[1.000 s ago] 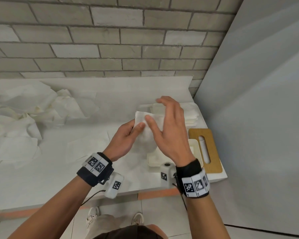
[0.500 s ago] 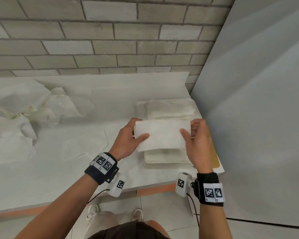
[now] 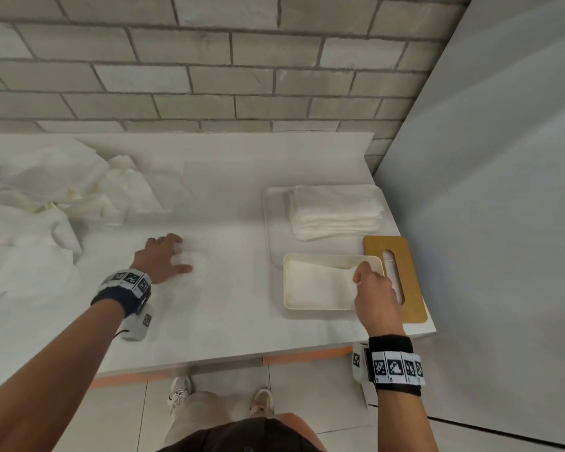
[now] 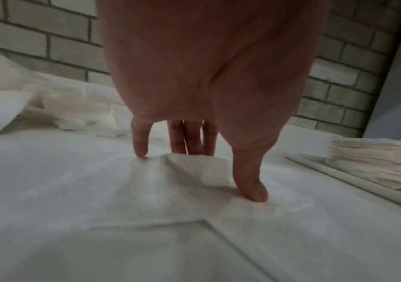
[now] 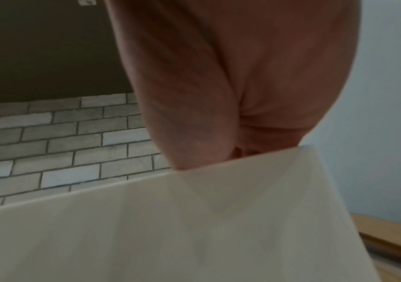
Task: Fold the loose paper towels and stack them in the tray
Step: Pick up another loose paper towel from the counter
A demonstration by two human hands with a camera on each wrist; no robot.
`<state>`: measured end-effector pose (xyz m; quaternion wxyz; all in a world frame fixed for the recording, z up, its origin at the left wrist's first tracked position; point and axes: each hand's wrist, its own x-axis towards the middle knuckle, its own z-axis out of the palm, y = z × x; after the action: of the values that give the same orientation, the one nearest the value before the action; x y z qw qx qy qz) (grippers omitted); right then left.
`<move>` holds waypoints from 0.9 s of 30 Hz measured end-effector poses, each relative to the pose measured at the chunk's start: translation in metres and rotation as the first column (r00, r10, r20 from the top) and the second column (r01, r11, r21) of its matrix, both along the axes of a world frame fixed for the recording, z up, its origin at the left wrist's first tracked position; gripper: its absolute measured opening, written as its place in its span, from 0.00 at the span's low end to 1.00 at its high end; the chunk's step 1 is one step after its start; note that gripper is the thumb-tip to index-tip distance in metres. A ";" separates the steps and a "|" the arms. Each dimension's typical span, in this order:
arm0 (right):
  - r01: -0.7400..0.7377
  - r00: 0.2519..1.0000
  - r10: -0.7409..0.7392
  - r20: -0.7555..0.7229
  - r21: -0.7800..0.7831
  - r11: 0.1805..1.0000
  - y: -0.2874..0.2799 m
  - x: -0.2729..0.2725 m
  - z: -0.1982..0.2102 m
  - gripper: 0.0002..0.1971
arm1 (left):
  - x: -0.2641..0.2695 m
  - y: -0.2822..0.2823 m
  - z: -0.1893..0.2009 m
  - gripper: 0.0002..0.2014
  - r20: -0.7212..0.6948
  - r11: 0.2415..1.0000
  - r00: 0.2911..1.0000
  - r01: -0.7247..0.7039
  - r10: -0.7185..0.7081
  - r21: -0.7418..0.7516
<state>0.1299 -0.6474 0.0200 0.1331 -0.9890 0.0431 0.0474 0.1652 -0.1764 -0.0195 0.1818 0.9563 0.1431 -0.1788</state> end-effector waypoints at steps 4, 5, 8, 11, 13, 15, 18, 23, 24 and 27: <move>0.066 0.971 -0.085 0.225 0.090 0.994 0.016 -0.003 0.019 0.08 | -0.004 -0.002 0.003 0.24 0.058 0.995 0.997 0.056 -0.051 -0.081; 0.040 0.946 -0.087 0.313 0.153 0.987 0.023 -0.004 0.027 0.08 | -0.006 -0.005 0.006 0.22 0.114 0.989 0.992 0.072 -0.057 -0.130; -0.187 0.885 -0.004 0.466 0.363 0.913 0.053 0.000 0.051 0.05 | -0.013 -0.024 0.027 0.11 0.235 0.929 0.972 0.060 0.029 -0.366; -0.349 0.903 0.095 0.419 0.588 0.730 0.094 0.007 0.067 0.07 | -0.013 -0.048 0.060 0.16 0.288 0.797 0.955 0.122 0.067 -0.591; -0.341 0.938 0.182 0.294 0.689 0.640 0.119 0.015 0.071 0.17 | -0.012 -0.066 0.082 0.17 0.327 0.716 0.942 0.178 0.074 -0.675; -0.294 0.952 0.258 0.167 0.736 0.610 0.136 0.022 0.073 0.32 | -0.015 -0.084 0.104 0.11 0.353 0.637 0.930 0.211 0.102 -0.741; -0.246 0.960 0.240 0.144 0.845 0.475 0.142 0.026 0.078 0.31 | -0.019 -0.102 0.123 0.11 0.396 0.567 0.903 0.240 0.167 -0.788; -0.272 0.962 0.054 0.269 0.905 0.327 0.131 0.017 0.091 0.07 | -0.029 -0.108 0.128 0.18 0.436 0.551 0.866 0.246 0.245 -0.797; -0.276 0.959 0.035 0.282 0.898 0.344 0.129 0.016 0.091 0.08 | -0.031 -0.111 0.128 0.18 0.438 0.543 0.863 0.249 0.252 -0.802; -0.281 0.942 -0.067 0.330 0.878 0.387 0.124 0.012 0.091 0.14 | -0.034 -0.117 0.126 0.20 0.450 0.533 0.854 0.262 0.261 -0.805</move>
<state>0.1417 -0.5231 0.1106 0.6564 -0.7457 -0.0767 -0.0851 0.1308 -0.2938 0.1066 0.6522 0.7568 -0.0165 0.0404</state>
